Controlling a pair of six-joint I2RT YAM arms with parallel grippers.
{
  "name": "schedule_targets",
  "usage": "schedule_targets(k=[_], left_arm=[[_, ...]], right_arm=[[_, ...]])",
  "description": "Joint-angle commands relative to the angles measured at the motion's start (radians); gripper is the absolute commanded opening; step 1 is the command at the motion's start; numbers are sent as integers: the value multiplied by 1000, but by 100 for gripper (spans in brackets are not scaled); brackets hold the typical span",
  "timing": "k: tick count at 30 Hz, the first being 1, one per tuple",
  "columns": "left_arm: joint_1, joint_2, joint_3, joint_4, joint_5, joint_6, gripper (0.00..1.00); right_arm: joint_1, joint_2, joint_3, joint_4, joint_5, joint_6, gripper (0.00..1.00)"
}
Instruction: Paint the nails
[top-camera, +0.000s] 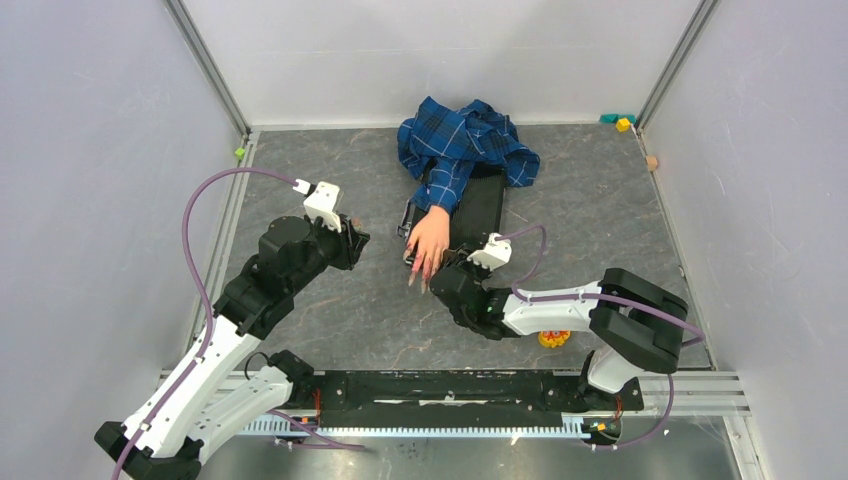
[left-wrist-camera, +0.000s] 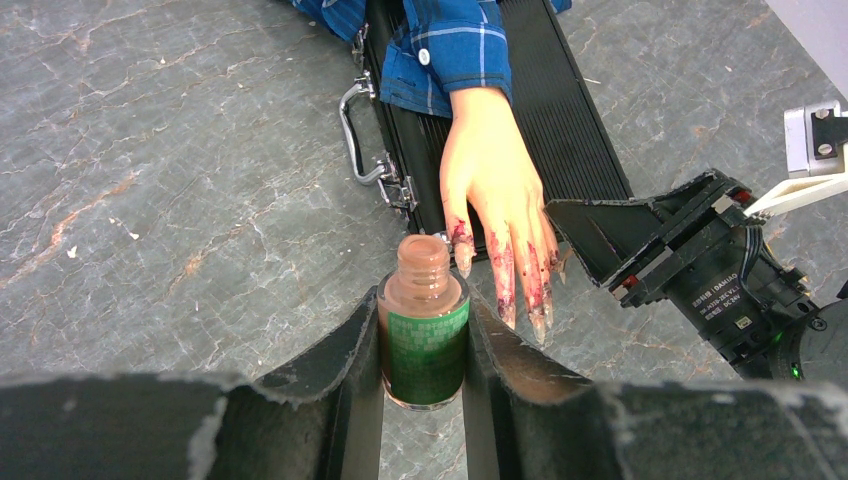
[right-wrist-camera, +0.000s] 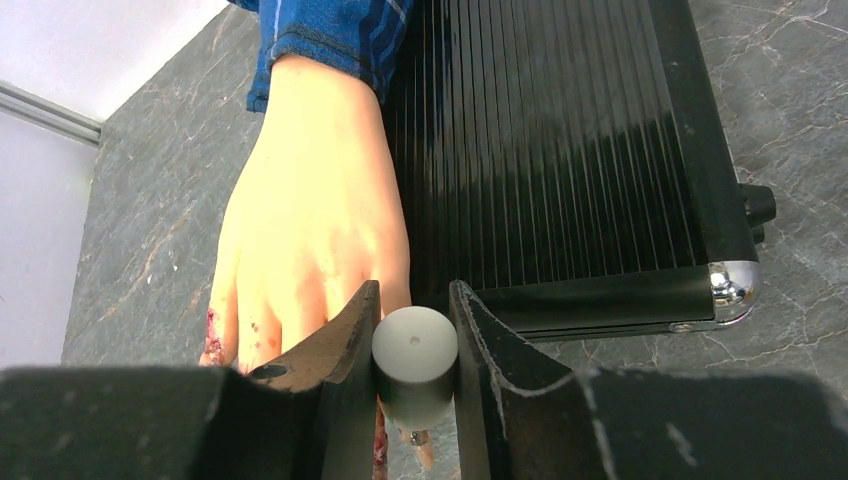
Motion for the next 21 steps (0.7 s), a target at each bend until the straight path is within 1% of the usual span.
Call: schedule_targets(k=[1, 12, 21], left_arm=[[5, -10, 1, 26, 6, 38, 2], [5, -10, 0, 26, 1, 40, 2], [5, -9, -5, 29, -21, 48, 2]], right_arm=[[-6, 8, 30, 40, 47, 0, 0], [-11, -2, 25, 45, 57, -5, 0], [-14, -101, -39, 51, 100, -28, 0]])
